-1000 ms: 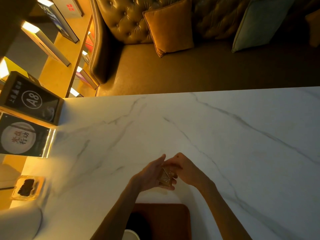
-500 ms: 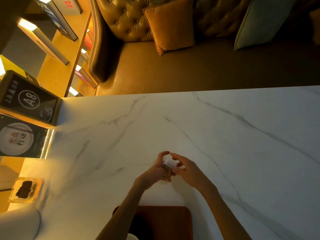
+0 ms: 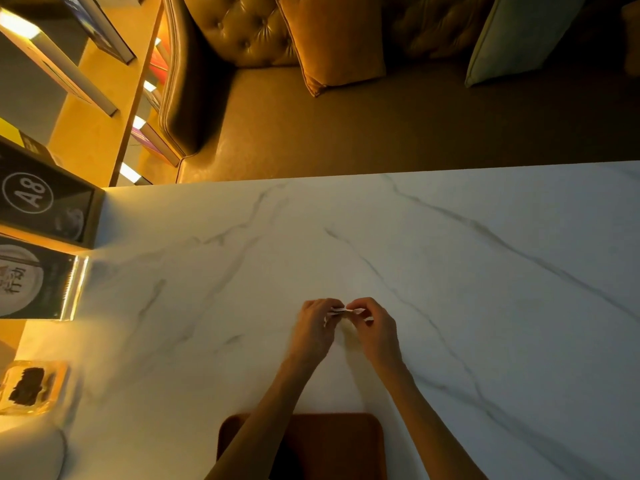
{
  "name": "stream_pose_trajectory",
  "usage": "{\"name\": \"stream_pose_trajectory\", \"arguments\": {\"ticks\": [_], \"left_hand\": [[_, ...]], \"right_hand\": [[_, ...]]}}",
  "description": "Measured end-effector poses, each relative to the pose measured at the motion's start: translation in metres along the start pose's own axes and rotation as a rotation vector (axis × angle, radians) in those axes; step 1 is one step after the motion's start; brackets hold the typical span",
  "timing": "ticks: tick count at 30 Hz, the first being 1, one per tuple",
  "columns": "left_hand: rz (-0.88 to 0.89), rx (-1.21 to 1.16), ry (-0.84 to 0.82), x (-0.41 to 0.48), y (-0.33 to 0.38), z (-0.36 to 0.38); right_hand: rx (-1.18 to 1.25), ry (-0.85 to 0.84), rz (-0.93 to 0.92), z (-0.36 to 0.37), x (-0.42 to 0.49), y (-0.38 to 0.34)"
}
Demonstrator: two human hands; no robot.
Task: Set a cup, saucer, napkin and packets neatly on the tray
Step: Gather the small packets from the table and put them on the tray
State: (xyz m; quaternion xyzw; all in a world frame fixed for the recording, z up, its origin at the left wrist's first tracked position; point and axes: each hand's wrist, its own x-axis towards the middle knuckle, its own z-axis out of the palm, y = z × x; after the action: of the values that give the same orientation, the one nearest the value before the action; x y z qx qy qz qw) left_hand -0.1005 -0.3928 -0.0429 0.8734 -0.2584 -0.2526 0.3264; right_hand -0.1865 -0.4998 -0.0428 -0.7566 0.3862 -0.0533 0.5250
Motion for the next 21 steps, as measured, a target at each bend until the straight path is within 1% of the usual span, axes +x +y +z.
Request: {"name": "stream_pose_trajectory", "arguments": {"ticks": [2,5,11,14,18,21], "left_hand": [[0.038,0.031,0.03,-0.001,-0.006,0.006],[0.021,0.015,-0.024,-0.005,-0.013,0.014],[-0.008,-0.064,0.02,-0.003,-0.02,0.014],[-0.022,-0.11,0.045,0.001,-0.025,0.012],[-0.107,-0.234,0.034,0.002,-0.03,0.013],[-0.112,-0.238,0.033,-0.001,-0.031,0.014]], "right_hand": [[0.033,-0.032,0.025,0.005,-0.001,0.004],[0.058,-0.079,0.084,0.012,-0.004,0.009],[0.101,0.018,0.116,0.012,-0.001,0.014],[0.096,0.006,0.156,0.012,0.006,0.015],[0.216,-0.034,0.254,0.011,0.014,0.017],[0.182,-0.062,0.206,0.01,0.012,0.016]]}}
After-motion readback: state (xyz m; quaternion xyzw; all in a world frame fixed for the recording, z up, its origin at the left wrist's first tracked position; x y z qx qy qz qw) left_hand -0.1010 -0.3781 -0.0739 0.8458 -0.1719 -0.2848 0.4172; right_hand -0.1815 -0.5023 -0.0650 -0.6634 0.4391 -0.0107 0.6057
